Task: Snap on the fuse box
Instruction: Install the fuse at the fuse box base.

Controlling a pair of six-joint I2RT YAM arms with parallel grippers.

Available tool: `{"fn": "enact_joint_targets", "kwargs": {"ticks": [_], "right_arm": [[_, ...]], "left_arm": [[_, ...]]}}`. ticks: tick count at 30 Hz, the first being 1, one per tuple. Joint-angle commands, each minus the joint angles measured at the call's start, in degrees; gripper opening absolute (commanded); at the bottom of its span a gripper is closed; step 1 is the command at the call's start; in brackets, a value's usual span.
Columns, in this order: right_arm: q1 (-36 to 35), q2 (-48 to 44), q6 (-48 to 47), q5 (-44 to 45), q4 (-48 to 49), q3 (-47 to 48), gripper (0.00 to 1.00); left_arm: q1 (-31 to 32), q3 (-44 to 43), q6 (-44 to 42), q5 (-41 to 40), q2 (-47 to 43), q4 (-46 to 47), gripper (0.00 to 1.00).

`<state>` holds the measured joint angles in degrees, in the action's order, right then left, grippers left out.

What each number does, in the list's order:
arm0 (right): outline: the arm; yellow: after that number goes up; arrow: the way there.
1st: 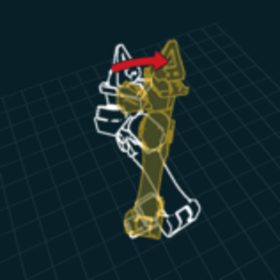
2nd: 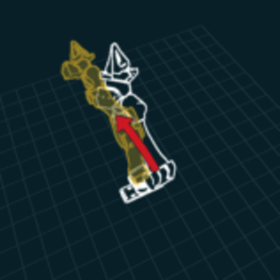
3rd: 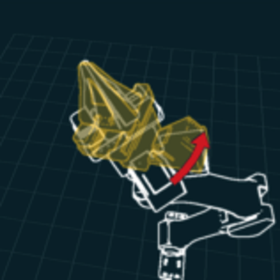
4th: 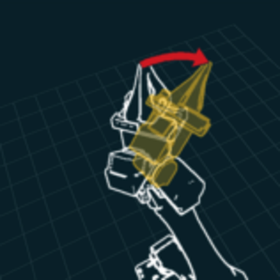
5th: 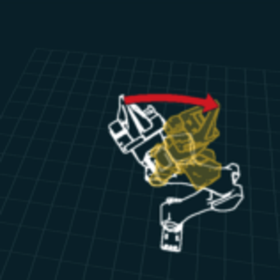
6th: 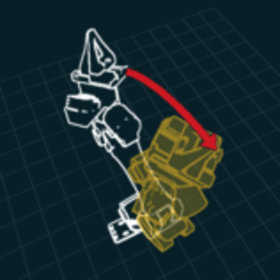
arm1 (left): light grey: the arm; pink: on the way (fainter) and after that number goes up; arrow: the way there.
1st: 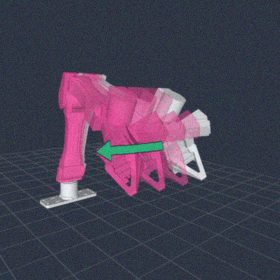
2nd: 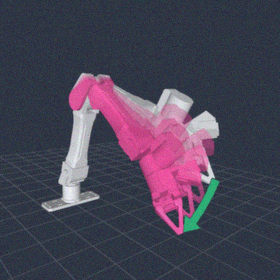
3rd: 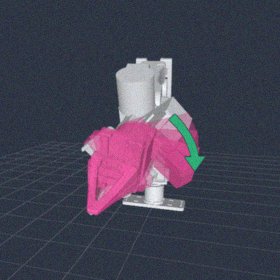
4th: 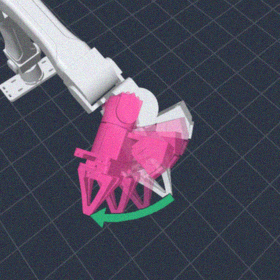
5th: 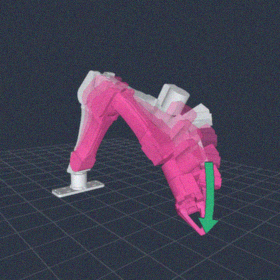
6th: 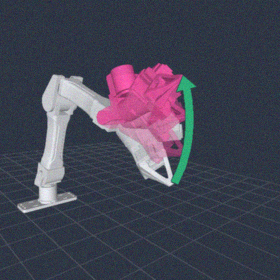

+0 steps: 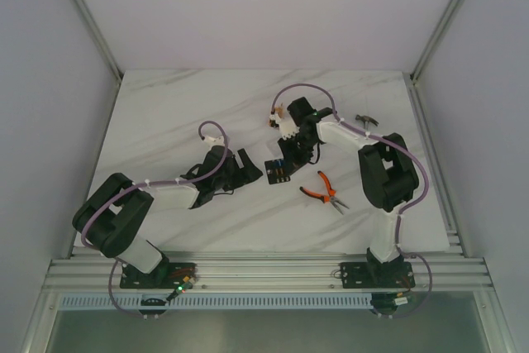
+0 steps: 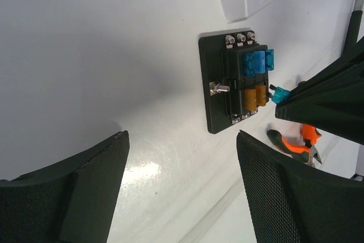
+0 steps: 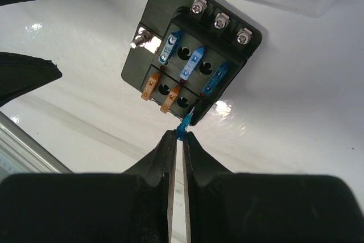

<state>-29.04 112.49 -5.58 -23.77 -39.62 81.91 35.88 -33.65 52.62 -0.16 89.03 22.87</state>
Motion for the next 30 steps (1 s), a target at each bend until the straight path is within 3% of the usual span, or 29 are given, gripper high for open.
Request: {"fn": "enact_joint_targets", "kwargs": {"ticks": [1, 30], "right_arm": [[-0.49, -0.94, 0.95, 0.97, -0.40, 0.98, 0.00], [-0.36, -0.02, 4.52, 2.79, 1.44, -2.24, 0.00]], "left_arm": [[-0.41, 1.41, -0.51, 0.58, 1.14, -3.01, 0.86], [-0.38, 1.92, -0.14, 0.86, 0.77, -2.31, 0.86]]}}
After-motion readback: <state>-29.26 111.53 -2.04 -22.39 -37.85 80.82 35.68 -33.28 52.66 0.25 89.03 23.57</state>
